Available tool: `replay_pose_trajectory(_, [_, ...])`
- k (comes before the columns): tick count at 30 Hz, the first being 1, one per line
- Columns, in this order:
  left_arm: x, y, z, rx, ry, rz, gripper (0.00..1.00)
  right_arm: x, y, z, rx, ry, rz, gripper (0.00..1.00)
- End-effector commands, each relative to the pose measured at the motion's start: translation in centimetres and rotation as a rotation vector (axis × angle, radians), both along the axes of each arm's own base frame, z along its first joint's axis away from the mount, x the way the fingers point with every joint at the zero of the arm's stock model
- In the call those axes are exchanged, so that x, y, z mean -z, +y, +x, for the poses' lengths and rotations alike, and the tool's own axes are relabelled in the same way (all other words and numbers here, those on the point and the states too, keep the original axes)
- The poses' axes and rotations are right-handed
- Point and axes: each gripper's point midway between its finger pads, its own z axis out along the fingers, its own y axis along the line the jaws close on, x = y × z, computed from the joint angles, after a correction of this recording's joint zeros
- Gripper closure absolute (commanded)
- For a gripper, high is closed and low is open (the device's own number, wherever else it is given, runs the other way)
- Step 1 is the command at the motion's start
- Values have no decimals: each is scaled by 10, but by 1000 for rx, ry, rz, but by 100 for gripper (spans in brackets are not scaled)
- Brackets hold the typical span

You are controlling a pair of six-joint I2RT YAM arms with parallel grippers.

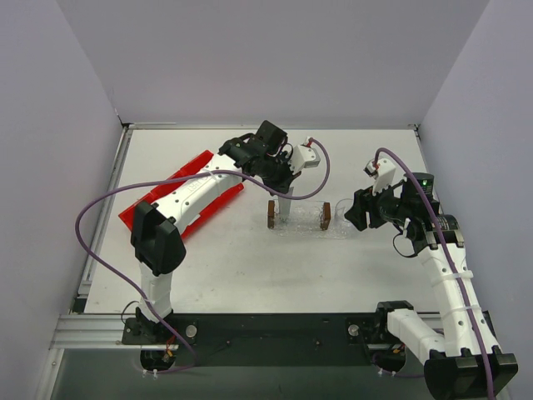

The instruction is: Prepare toiletry sets of a toothbrush and toothpaste on the tray

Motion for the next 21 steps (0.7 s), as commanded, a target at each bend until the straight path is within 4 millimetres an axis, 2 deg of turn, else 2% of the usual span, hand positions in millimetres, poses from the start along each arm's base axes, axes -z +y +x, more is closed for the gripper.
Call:
replay_pose_trajectory(1, [-12, -8, -3, 30, -3, -35, 100, -4, 3, -1, -10, -15, 24, 48])
replay_pose_trajectory(3, [-14, -7, -4, 31, -6, -33, 99, -4, 3, -1, -12, -13, 24, 48])
replay_pose_trajectory(5, [-18, -6, -3, 27, -16, -37, 94, -4, 3, -1, -11, -14, 22, 48])
replay_pose_trajectory(6, [-19, -6, -4, 28, -19, -39, 90, -4, 3, -1, -10, -12, 23, 48])
replay_pose_trajectory(7, [-22, -6, -4, 25, -23, -40, 80, -4, 3, -1, -10, -11, 24, 48])
replay_pose_trajectory(10, [-27, -4, -4, 20, -36, -44, 70, -3, 3, -1, -10, -10, 23, 48])
replay_pose_trajectory(15, [-37, -2, -4, 13, -57, -48, 58, -2, 3, -1, -7, -6, 25, 48])
replay_pose_trajectory(17, [-42, -1, -3, 9, -69, -53, 42, -2, 3, 0, -9, -7, 24, 48])
replay_pose_trajectory(18, [-45, 0, -3, 7, -75, -55, 40, -2, 3, 0, -7, -3, 24, 48])
replay_pose_trajectory(21, [-68, 3, -5, -6, -119, -90, 35, -1, 3, 0, -9, -2, 23, 48])
